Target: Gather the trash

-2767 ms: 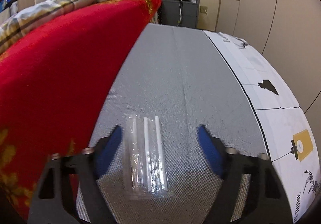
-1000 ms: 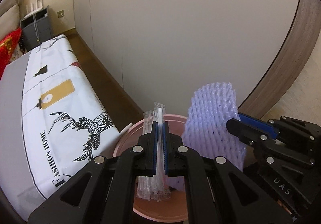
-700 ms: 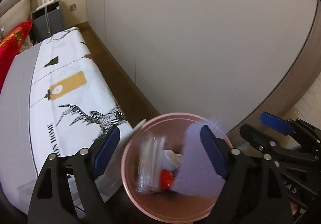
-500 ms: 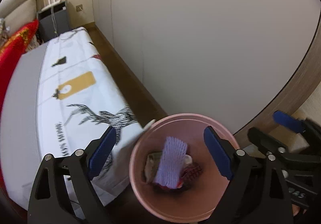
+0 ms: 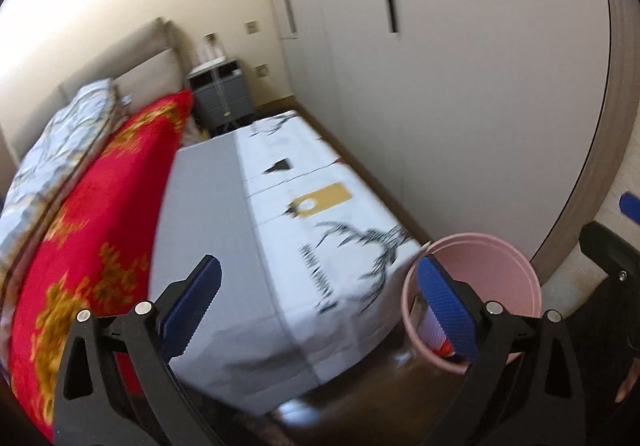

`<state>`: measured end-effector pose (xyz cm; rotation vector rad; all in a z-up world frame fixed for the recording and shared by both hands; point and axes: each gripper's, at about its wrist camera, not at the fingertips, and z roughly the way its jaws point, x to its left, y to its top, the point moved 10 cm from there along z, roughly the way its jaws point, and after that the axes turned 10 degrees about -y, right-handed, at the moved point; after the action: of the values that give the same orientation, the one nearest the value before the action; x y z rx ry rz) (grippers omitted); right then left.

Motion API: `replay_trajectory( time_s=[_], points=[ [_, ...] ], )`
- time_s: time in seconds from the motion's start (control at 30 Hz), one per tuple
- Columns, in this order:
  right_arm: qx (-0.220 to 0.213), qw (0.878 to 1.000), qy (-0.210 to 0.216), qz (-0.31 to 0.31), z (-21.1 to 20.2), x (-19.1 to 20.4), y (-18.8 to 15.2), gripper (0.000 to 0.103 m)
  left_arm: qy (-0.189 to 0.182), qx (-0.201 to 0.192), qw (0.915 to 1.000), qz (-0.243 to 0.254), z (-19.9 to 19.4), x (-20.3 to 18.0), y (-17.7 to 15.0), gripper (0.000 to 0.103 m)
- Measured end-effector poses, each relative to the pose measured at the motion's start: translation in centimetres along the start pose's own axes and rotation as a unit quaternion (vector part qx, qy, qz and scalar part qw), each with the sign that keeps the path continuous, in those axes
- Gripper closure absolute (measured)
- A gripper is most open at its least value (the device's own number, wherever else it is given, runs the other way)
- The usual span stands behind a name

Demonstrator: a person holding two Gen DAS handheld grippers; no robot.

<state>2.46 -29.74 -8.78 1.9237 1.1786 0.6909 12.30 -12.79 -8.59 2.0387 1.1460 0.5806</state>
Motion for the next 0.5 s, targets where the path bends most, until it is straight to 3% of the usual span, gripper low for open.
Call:
replay_trajectory(
  time_s=[0.2, 0.5],
  points=[
    [0.021, 0.999, 0.025, -0.026, -2.5, 2.5, -3.2, 0.005, 0.03, 0.002, 0.9987, -0.04, -3.4, 2.8, -2.9, 0.008],
    [0.016, 0.999, 0.018, -0.043, -3.5, 3.2, -4.4, 0.005, 0.013, 0.002, 0.9982, -0.059, -4.7, 2.6, -4.7, 0.008]
  ],
)
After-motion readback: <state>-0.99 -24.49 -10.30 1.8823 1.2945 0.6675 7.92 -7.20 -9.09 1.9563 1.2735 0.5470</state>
